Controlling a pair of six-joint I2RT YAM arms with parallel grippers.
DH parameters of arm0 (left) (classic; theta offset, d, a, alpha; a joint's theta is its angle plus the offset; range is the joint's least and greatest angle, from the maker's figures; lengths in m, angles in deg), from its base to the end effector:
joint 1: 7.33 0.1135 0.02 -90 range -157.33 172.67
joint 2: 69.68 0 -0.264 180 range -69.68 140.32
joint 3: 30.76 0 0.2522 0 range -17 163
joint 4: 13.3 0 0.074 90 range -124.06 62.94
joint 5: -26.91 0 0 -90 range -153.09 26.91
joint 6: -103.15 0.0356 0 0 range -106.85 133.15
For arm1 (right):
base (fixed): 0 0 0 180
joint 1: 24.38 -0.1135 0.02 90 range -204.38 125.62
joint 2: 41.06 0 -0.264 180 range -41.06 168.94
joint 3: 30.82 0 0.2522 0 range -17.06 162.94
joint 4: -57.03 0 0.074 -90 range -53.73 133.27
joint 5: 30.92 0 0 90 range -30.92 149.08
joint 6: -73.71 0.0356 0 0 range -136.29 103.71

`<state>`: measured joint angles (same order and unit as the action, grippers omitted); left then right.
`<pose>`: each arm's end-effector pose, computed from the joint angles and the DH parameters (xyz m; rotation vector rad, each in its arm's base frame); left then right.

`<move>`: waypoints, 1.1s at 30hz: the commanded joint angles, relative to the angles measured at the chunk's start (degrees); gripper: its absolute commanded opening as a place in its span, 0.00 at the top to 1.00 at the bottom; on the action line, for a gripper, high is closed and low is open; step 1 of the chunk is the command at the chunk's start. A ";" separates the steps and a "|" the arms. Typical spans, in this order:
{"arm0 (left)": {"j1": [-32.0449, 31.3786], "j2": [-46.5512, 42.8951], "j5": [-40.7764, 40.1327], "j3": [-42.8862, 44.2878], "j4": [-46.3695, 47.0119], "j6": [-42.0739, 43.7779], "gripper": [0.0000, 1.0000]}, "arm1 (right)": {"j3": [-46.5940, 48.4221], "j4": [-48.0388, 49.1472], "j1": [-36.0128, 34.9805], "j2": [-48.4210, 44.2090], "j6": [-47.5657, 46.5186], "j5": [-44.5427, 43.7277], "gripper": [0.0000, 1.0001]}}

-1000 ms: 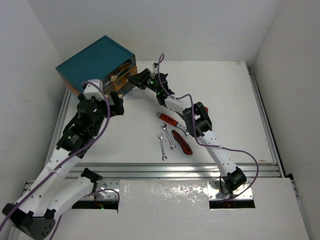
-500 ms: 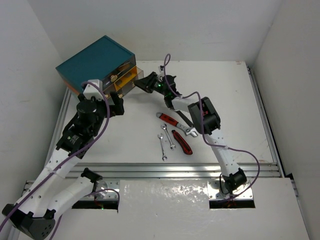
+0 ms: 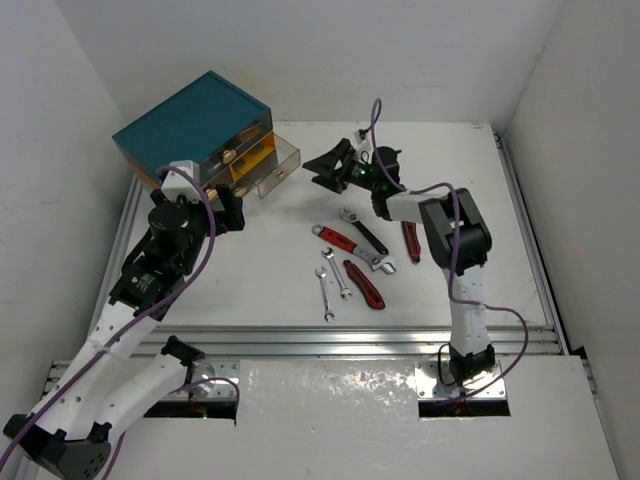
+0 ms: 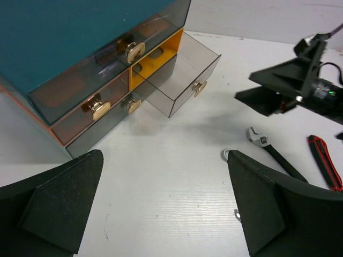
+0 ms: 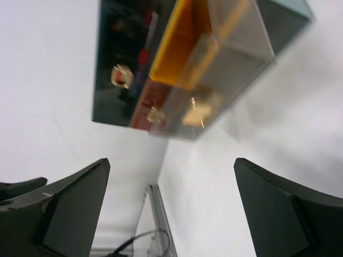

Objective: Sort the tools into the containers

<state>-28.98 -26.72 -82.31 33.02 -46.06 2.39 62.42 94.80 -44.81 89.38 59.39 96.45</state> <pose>0.1603 -0.0510 0.3608 -0.0732 1.7672 -0.1115 0.4558 0.1928 0.1630 0.2875 1.8642 1.7444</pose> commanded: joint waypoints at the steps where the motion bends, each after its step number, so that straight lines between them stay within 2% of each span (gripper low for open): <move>1: 0.91 -0.42 -0.81 -0.19 2.83 0.48 0.00 | -4.24 -16.15 -0.58 -13.39 -11.74 1.84 0.01; 2: 1.08 -0.42 -1.16 -0.10 2.83 0.39 0.00 | -4.94 -25.68 -1.36 -16.41 -22.49 -4.69 0.01; 3: 1.26 -0.16 -2.39 0.08 2.48 -0.13 0.00 | -5.47 -43.44 -4.59 -19.40 -27.99 -10.93 0.01; 4: 1.43 0.10 -3.27 0.25 2.22 -0.57 0.00 | -5.13 -50.32 -6.71 -24.04 -33.52 -18.22 0.01; 5: 1.61 0.28 -4.23 0.69 1.87 -0.92 0.00 | -5.21 -56.74 -9.08 -25.65 -40.89 -31.34 0.01; 6: 2.13 0.89 -5.37 0.87 1.17 -1.71 0.00 | -5.65 -64.81 -13.37 -27.06 -42.70 -36.17 0.01; 8: 2.92 1.42 -5.82 1.74 0.29 -2.68 0.00 | -9.32 -68.91 -17.00 -30.66 -45.87 -45.39 0.01; 9: 3.71 1.51 -4.87 1.83 0.20 -2.86 0.00 | -10.22 -71.63 -19.63 -31.55 -46.32 -47.10 0.04; 11: 4.68 1.08 -2.33 1.75 0.72 -2.86 0.00 | -11.80 -76.02 -21.57 -32.69 -46.24 -49.48 0.17; 12: 5.03 0.90 -1.61 1.49 0.98 -2.77 0.00 | -12.24 -77.27 -22.11 -32.70 -46.58 -50.02 0.29; 16: 5.13 0.37 -0.03 1.04 1.25 -2.59 0.00 | -11.98 -82.46 -24.57 -31.99 -46.06 -48.88 0.44; 18: 5.13 0.28 0.24 1.22 1.08 -2.33 0.00 | -12.77 -82.90 -28.07 -31.30 -44.40 -49.49 0.44; 24: 5.13 0.02 -0.73 0.78 1.25 -2.51 0.00 | -14.71 -80.62 -30.81 -29.36 -40.79 -48.79 0.47; 33: 5.13 -0.07 0.24 0.96 0.99 -2.07 0.00 | -10.67 -82.38 -34.33 -22.07 -37.27 -53.10 0.53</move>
<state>-24.45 -25.60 -82.92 33.02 -46.98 0.62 49.42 12.64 -78.43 66.21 19.89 46.07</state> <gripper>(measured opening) 0.996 0.479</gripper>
